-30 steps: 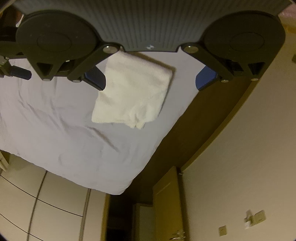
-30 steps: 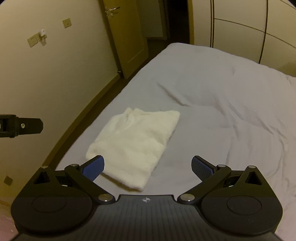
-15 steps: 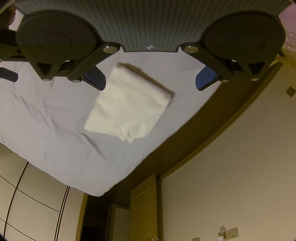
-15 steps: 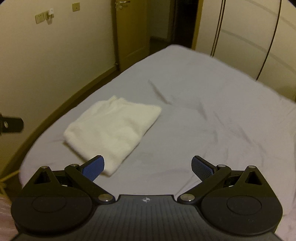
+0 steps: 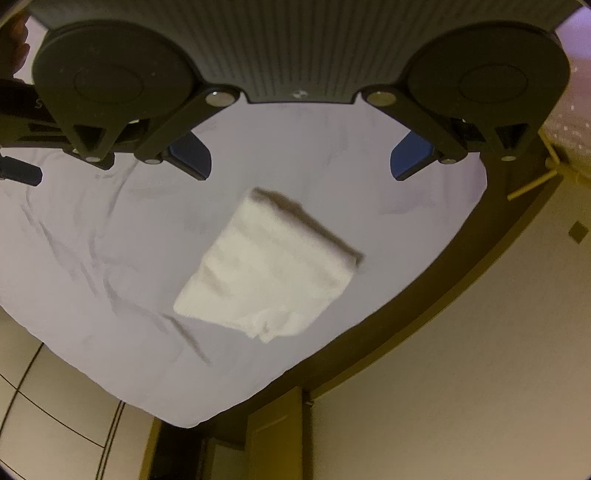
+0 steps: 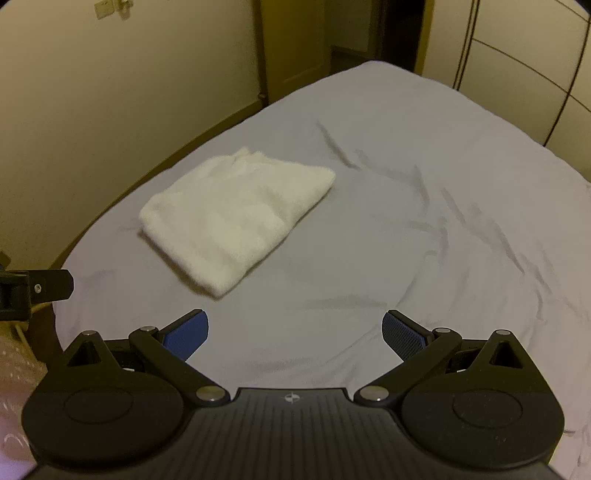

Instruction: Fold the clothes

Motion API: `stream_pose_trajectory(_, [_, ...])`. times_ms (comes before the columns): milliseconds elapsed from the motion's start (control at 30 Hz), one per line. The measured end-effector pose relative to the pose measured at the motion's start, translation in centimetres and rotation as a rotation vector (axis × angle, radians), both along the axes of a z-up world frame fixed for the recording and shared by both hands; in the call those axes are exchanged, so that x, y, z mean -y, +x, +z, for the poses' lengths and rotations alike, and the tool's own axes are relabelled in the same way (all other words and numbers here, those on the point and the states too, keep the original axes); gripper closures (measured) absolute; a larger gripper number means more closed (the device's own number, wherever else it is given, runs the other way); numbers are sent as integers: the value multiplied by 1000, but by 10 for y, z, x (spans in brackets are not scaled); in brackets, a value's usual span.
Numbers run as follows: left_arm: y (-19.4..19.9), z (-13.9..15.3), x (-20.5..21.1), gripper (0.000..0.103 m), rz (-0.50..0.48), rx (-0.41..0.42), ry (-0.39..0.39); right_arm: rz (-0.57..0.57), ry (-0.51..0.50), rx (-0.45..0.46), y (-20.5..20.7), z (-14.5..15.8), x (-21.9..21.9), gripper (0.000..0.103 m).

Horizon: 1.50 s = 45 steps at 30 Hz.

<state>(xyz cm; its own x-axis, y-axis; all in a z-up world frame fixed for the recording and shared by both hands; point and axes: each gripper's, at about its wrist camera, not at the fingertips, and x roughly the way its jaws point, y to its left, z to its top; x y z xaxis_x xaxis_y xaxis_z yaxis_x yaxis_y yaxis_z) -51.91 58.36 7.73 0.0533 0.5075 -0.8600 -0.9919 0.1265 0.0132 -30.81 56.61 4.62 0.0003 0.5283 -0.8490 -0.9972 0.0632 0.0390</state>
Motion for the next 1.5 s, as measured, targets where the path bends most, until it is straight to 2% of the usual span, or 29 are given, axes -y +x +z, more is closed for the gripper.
stream_pose_trajectory(467, [13,-15,13,1,58,-31,2,77,-32,1,7,-13,-3,0])
stream_pose_trajectory(1500, [40,-43,-44,1,95,-59,-73,106,-114,-30,36,-44,-83,0])
